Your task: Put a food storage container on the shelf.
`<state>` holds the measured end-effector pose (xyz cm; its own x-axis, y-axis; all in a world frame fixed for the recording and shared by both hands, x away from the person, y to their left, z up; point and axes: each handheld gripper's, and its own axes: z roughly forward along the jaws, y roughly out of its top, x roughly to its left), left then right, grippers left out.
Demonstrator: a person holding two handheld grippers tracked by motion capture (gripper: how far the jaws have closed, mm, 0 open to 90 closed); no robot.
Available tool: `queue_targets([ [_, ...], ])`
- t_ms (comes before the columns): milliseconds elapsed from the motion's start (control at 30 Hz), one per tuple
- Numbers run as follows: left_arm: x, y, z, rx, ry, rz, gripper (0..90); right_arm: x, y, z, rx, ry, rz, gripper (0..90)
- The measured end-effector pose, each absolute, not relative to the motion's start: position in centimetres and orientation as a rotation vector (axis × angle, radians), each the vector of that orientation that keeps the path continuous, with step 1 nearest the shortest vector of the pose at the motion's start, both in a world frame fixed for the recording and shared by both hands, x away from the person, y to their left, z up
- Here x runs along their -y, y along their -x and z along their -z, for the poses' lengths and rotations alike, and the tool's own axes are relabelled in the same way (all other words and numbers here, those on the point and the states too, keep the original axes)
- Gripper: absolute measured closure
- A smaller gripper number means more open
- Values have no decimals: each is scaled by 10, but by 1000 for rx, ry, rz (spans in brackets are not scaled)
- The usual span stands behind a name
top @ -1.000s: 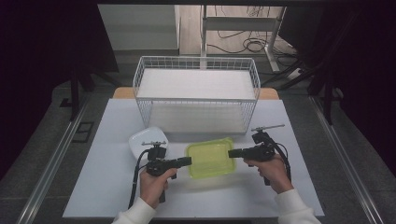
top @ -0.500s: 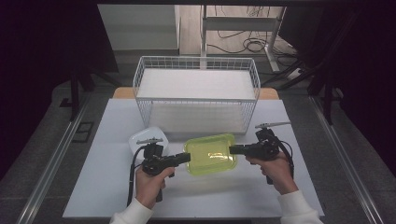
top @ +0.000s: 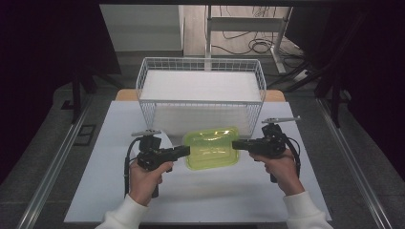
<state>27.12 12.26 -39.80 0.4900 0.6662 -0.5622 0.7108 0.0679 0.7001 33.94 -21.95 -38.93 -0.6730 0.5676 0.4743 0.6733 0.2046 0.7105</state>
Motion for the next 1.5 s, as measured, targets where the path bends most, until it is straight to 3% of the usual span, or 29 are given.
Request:
queue_targets([
  [500,-138,-291,349,-1157,-1648,-9,793,204,-349,344,2338,1218,1587,785],
  [1500,-161,-355,321,-1136,-1624,28,797,185,-399,311,2351,1239,1647,784],
])
